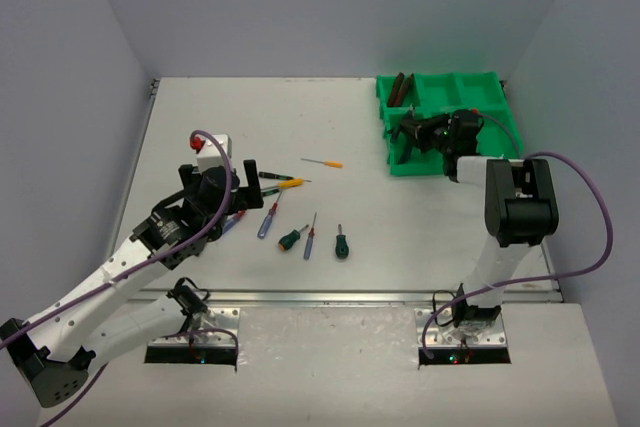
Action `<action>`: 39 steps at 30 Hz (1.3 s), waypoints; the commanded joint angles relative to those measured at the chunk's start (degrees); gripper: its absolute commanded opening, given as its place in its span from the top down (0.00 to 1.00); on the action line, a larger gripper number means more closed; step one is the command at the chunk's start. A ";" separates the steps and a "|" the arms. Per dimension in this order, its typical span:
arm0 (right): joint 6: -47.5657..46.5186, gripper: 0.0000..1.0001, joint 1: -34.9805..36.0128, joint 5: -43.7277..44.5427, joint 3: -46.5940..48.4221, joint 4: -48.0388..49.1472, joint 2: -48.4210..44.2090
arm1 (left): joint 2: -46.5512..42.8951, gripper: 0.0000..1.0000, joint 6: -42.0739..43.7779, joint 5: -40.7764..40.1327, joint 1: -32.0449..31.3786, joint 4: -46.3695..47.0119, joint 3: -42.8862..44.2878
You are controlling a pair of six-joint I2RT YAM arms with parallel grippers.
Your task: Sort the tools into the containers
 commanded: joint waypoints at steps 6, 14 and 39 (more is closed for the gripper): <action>5.96 1.00 -0.19 3.50 -4.48 10.43 -4.81 | -0.35 0.00 0.74 0.02 0.46 2.58 -0.23; 9.98 0.99 -0.02 3.60 -5.95 13.51 -4.07 | -0.34 0.00 0.74 -0.02 0.46 2.55 -0.23; -16.15 0.01 2.17 3.76 11.73 -24.97 -14.05 | -0.57 0.00 0.54 -0.88 0.46 2.29 -0.15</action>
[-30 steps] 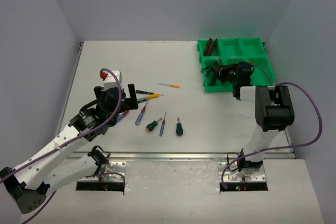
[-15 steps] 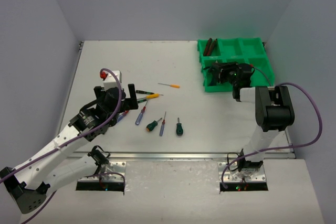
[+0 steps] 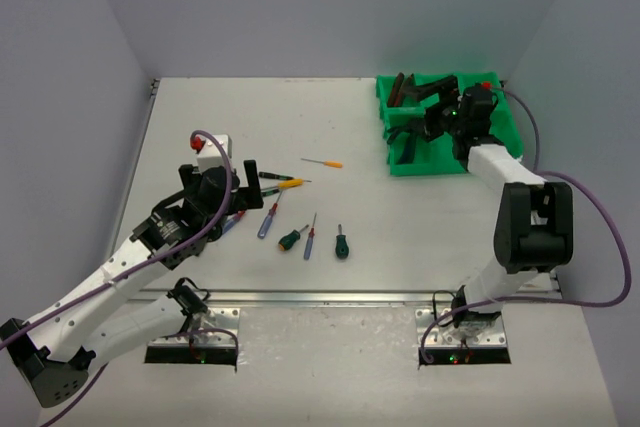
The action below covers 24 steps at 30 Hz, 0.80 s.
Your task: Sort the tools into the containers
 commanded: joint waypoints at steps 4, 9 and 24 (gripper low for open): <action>-25.97 0.01 8.03 3.89 18.89 -27.22 -1.89 | -0.42 0.00 -0.90 -3.88 0.55 1.05 0.38; -51.82 0.01 20.43 13.53 27.26 -42.75 0.62 | -1.42 0.00 -5.30 -11.71 1.81 -2.62 1.70; -88.27 0.29 29.99 16.85 43.51 -50.68 25.53 | -4.36 0.00 -2.02 -5.35 6.53 1.46 0.32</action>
